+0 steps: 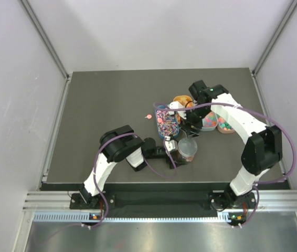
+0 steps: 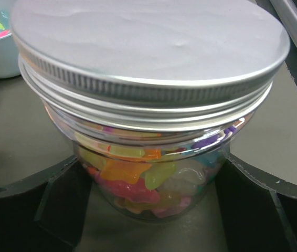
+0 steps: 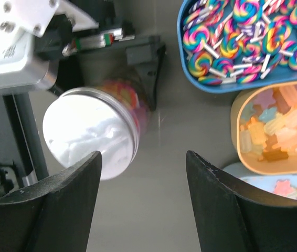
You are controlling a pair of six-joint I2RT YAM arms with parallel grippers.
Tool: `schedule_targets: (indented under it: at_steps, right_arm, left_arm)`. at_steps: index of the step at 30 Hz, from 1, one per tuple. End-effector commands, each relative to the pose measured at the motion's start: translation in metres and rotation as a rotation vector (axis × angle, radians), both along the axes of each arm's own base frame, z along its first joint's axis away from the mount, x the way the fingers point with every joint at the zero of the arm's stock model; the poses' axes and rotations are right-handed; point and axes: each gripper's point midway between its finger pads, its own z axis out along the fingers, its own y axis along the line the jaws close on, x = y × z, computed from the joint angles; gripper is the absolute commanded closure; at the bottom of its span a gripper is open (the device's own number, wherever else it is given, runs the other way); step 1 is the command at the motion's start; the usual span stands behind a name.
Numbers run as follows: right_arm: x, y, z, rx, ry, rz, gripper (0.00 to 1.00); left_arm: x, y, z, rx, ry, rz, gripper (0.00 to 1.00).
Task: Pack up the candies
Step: Screw the bottle lid onto the packing bottle.
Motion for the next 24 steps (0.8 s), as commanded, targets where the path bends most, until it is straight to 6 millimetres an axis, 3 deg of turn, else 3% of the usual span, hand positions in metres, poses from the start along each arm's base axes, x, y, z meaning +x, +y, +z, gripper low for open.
schedule_targets:
  at_steps: [1, 8, 24]
  right_arm:
    - [0.006, 0.024, 0.006, 0.058, -0.01, 0.033, 0.35]
    - [0.0, 0.036, -0.009, 0.033, 0.006, 0.086, 0.35]
    - [-0.003, 0.054, -0.015, 0.051, 0.008, 0.1, 0.35]
  left_arm:
    - [0.011, 0.015, -0.019, -0.008, -0.081, 0.076, 1.0]
    - [0.012, 0.015, -0.02, -0.007, -0.079, 0.08, 1.0]
    - [0.012, 0.014, -0.024, -0.001, -0.077, 0.077, 1.0]
